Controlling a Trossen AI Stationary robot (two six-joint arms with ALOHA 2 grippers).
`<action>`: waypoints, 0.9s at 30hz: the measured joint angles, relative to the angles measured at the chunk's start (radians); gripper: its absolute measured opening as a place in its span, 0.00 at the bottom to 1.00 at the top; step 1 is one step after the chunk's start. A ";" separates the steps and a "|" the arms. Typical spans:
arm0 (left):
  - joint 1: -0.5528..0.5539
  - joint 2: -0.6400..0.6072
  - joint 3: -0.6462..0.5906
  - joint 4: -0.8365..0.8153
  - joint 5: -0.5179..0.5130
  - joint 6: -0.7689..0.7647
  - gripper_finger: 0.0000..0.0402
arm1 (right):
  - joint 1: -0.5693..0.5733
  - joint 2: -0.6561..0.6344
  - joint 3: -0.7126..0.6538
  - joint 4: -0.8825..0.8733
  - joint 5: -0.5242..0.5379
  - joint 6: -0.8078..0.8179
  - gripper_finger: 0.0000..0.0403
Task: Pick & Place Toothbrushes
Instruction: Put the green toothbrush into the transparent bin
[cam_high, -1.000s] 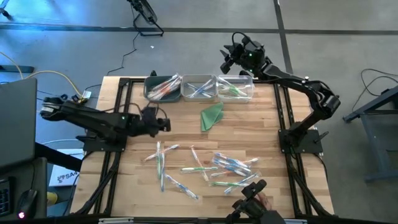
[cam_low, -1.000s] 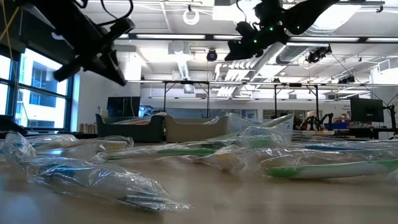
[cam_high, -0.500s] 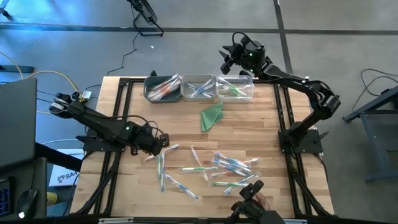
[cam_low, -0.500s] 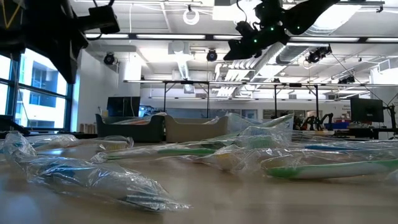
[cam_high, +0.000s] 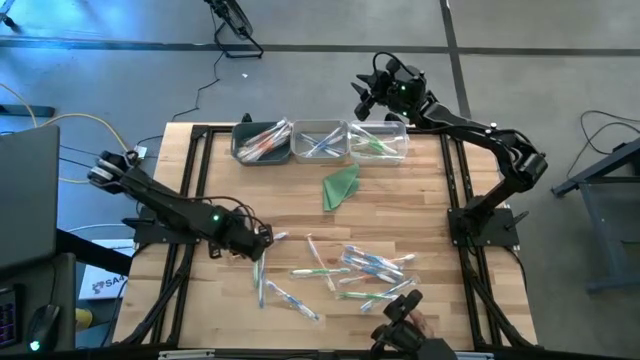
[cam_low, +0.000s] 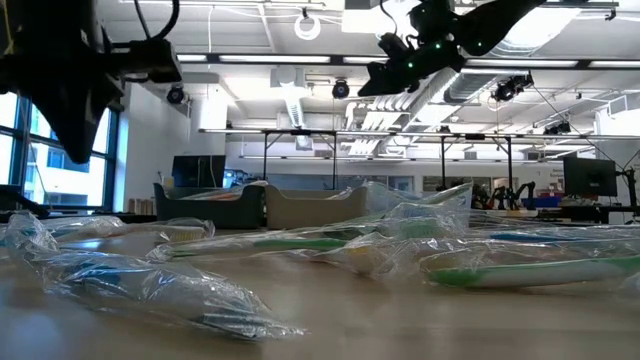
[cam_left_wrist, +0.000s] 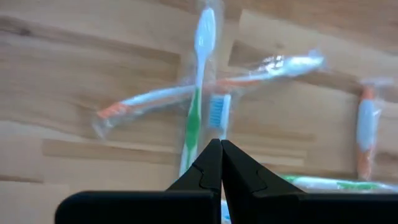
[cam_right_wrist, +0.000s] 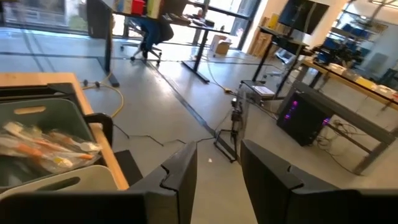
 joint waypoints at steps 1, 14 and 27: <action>0.000 0.011 0.000 0.018 0.012 -0.003 0.00 | 0.000 0.000 0.000 0.000 -0.011 0.000 0.29; 0.000 0.075 0.000 0.091 0.105 -0.037 0.03 | 0.000 0.011 0.000 -0.024 -0.071 0.000 0.29; 0.000 0.143 0.001 0.094 0.192 -0.078 0.36 | 0.000 0.011 0.000 -0.039 -0.072 0.001 0.29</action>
